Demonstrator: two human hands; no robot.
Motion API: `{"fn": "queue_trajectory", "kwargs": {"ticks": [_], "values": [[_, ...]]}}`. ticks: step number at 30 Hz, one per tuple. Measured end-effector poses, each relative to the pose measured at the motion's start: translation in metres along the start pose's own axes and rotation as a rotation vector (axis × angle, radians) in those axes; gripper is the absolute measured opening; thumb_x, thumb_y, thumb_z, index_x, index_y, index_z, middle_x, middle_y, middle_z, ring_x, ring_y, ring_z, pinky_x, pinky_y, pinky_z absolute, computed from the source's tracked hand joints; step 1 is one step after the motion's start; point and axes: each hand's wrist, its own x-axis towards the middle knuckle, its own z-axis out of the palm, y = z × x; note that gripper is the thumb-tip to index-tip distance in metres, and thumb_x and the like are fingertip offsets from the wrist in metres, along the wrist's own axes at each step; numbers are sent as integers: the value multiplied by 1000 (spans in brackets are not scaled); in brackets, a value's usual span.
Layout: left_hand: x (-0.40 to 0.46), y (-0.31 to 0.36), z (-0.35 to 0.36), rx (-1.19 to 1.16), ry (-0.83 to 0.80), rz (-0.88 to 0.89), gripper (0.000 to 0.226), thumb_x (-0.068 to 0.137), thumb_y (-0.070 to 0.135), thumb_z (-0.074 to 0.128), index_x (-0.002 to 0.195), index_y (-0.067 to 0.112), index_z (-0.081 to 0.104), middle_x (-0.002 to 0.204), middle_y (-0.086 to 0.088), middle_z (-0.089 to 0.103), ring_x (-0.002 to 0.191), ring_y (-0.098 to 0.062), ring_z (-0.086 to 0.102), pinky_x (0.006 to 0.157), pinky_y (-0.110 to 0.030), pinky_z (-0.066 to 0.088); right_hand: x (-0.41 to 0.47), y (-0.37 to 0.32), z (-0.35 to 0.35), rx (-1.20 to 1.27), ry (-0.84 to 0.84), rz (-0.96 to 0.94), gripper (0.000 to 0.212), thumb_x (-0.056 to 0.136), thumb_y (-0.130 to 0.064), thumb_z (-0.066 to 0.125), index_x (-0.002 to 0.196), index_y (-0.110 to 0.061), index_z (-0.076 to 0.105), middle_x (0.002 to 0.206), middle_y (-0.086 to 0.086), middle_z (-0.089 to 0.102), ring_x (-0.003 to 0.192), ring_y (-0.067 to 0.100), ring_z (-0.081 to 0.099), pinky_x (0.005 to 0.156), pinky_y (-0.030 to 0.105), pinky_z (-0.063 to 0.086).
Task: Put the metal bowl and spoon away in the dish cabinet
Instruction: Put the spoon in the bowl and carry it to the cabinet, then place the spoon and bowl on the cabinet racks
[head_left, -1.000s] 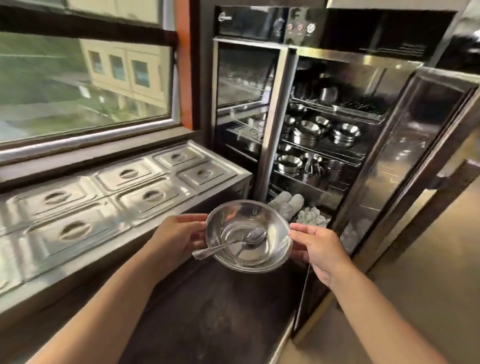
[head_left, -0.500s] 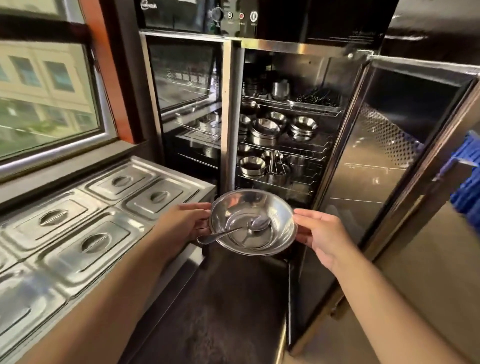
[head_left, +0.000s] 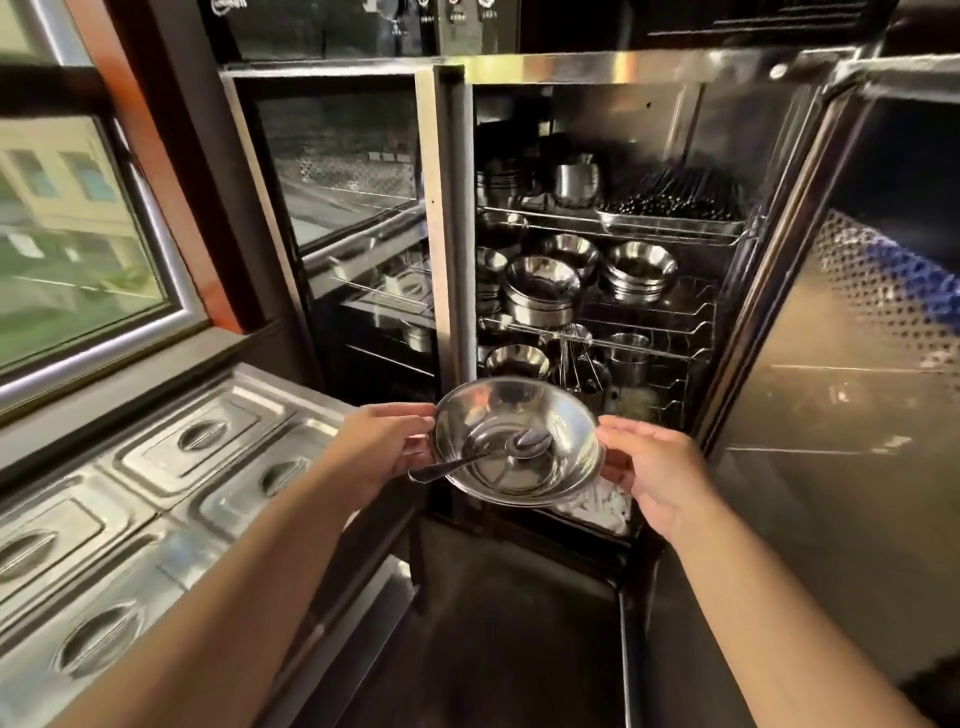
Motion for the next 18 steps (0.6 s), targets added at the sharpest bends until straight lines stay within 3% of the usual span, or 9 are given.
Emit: {"fn": "queue_trajectory", "kwargs": {"ticks": [3,5,7,11,15,18], "values": [[48,10,20,6,-1,-3,22,90,-6,61,109,-2,71,96,-21,76,74,-24,72,63,-33,63,51,-16,2,-6,26,-22,14,84,3,75,96,-5,75,82,15,79,62,17,75,52,25,57],[75,14,32,8,-12,-19,24,90,-5,61,111,-3,71,103,-23,75,82,-27,72,73,-36,63,78,-22,1,-11,63,-23,16,83,0,77,98,-5,77,87,18,78,73,24,74,68,35,60],[105,18,46,1,-36,-37,23,90,-6,61,111,-4,71,102,-23,75,80,-27,73,72,-36,63,102,-26,-2,-5,97,-15,17,82,-2,78,99,-6,77,90,18,78,78,28,72,79,42,57],[166,24,78,35,-84,-49,22,89,-5,61,108,-2,72,99,-22,76,87,-32,72,75,-38,63,148,-31,-13,9,170,-9,18,82,0,77,99,-6,77,89,17,78,71,24,74,64,34,57],[228,25,118,67,-146,-50,19,88,-6,62,103,-1,72,83,-16,77,68,-24,73,56,-30,60,190,-39,-29,21,267,1,19,84,4,74,102,-2,75,89,20,77,65,21,71,59,32,58],[278,27,154,72,-230,-68,18,88,-6,62,102,0,72,79,-14,76,64,-22,72,55,-30,60,224,-49,-42,16,334,-11,18,85,5,73,102,-2,73,75,12,77,56,15,71,51,26,57]]}}
